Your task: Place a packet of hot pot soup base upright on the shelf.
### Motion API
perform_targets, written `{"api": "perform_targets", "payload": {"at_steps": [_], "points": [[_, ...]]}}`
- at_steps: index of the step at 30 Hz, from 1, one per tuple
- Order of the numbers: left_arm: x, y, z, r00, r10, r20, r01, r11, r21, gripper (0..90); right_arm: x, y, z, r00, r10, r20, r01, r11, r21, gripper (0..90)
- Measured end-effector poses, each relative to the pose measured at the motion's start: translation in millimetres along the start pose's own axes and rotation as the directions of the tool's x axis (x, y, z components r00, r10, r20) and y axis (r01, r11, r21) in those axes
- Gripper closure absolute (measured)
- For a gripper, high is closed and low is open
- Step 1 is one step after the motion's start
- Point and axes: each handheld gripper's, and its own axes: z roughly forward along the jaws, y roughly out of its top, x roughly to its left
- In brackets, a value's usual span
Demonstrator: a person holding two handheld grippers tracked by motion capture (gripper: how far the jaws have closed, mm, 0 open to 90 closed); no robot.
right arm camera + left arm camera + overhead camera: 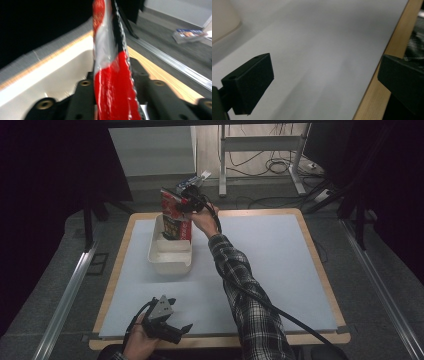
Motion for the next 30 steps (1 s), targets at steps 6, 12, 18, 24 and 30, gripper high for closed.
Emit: {"api": "perform_targets", "payload": {"at_steps": [6, 12, 18, 24, 30], "points": [[7.4, -0.5, -4.6, 0.9957, -0.077, 0.051, 0.081, 0.9941, -0.073, 0.6, 6.9, 2.1, -6.8, 0.9969, -0.067, 0.04, 0.066, 0.998, 0.013, 33.8], [8.3, -1.0, -4.3, 0.9962, -0.077, 0.041, 0.08, 0.9937, -0.079, 0.4, 5.3, -0.3, -9.7, 0.9975, -0.071, 0.004, 0.071, 0.997, 0.007, 14.1], [7.1, -0.3, -3.9, 0.9965, -0.072, 0.042, 0.075, 0.9947, -0.07, 0.2, 6.2, 0.3, -20.5, 0.996, -0.089, 0.012, 0.089, 0.996, -0.008, 7.1], [5.4, -0.1, -2.7, 0.9972, -0.065, 0.037, 0.067, 0.9965, -0.049, 0.2, 7.8, -0.2, -37.1, 0.9945, -0.104, 0.016, 0.104, 0.994, -0.023, 4.4], [5.8, 0.4, -4.4, 0.9971, -0.071, 0.029, 0.072, 0.9956, -0.06, 0.0, 7.5, -7.2, -52.6, 0.9957, -0.093, 0.001, 0.093, 0.995, -0.036, 3.0]]}}
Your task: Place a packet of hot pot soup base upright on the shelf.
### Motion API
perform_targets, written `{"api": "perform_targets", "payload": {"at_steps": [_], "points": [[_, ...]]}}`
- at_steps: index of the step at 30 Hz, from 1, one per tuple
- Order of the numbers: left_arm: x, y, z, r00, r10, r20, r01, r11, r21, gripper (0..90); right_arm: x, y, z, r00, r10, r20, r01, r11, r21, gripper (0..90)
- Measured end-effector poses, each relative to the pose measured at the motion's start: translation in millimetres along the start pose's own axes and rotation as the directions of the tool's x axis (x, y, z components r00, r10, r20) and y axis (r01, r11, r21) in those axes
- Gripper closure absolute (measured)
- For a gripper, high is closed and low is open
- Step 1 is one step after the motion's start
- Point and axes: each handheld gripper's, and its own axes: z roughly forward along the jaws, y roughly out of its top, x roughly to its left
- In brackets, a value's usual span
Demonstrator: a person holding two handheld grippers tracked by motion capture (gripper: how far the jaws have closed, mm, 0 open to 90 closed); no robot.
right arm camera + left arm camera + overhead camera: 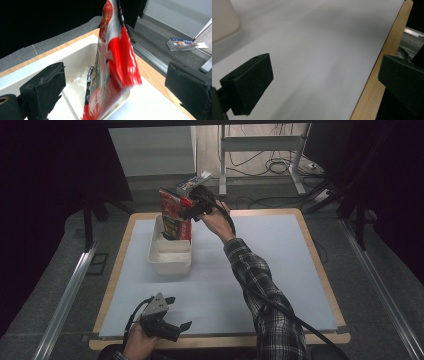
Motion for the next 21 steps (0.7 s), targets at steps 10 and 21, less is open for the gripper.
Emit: {"api": "perform_targets", "payload": {"at_steps": [10, 21], "points": [[-0.5, -0.1, 0.4, 0.9999, 0.014, -0.009, -0.014, 0.9999, -0.005, 0.0, 0.8, -20.4, -20.2, 1.0, 0.008, -0.001, -0.008, 1.0, -0.003, 2.1], [-0.8, -0.4, 1.8, 0.9997, 0.018, -0.019, -0.018, 0.9998, 0.008, 0.0, 6.3, -40.7, -31.5, 0.9994, 0.016, -0.03, -0.016, 1.0, 0.008, 1.2]]}}
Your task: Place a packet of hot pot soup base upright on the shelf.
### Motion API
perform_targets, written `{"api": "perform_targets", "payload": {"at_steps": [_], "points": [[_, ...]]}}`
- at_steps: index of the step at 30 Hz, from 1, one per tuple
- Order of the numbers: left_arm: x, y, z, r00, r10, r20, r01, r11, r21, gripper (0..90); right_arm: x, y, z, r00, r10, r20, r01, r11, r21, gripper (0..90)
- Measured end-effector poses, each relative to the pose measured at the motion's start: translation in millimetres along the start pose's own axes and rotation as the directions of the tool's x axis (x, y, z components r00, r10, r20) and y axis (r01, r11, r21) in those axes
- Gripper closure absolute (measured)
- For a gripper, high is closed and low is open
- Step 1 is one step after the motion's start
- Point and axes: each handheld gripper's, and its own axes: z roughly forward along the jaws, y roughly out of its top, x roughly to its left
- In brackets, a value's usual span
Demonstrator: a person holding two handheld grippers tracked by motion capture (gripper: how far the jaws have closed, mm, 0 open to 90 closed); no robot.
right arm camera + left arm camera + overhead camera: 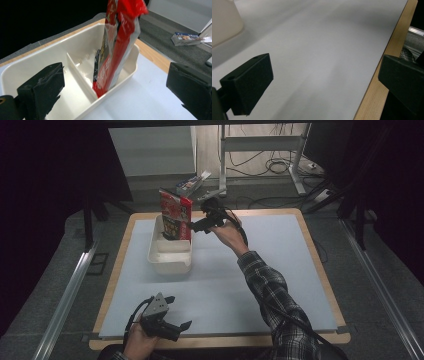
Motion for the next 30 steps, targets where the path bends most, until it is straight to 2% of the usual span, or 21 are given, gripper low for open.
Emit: {"api": "perform_targets", "payload": {"at_steps": [11, 30], "points": [[0.1, -0.3, 0.7, 1.0, 0.0, -0.001, 0.0, 1.0, 0.003, 0.0, 1.0, -22.0, -19.4, 0.9999, -0.016, -0.002, 0.016, 1.0, 0.013, 0.1], [-0.6, -0.8, 2.9, 1.0, 0.008, -0.001, -0.008, 0.9998, 0.018, 0.0, 9.3, -59.6, -70.7, 0.9986, -0.05, 0.017, 0.05, 0.999, -0.003, 0.0]]}}
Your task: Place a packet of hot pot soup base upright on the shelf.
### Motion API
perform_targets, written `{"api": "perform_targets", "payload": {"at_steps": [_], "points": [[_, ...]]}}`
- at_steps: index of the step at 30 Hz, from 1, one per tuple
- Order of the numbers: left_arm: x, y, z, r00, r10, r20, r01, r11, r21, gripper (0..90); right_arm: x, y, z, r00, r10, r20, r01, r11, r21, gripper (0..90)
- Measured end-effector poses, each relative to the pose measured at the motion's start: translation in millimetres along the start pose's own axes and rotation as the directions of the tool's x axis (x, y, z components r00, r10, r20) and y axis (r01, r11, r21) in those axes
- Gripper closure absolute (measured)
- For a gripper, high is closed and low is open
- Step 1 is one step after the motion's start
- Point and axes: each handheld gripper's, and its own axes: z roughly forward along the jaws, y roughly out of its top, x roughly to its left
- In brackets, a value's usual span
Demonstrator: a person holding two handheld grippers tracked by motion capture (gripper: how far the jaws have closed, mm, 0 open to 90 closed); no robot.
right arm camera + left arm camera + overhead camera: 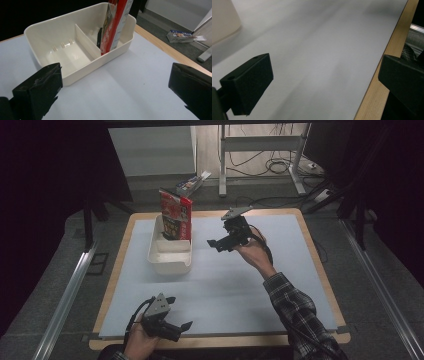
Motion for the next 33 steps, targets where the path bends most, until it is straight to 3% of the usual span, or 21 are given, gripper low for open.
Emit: {"api": "perform_targets", "payload": {"at_steps": [16, 33], "points": [[-1.0, -0.1, 1.4, 0.9999, 0.015, -0.003, -0.015, 0.9998, 0.015, 0.0, 15.5, -36.9, -17.7, 0.9998, -0.002, -0.018, 0.002, 1.0, 0.008, 0.0], [-3.2, -0.3, 3.5, 0.9994, 0.033, -0.003, -0.033, 0.9983, 0.047, 0.0, 19.7, -69.5, -34.0, 0.9996, 0.011, -0.027, -0.01, 1.0, 0.025, 0.0]]}}
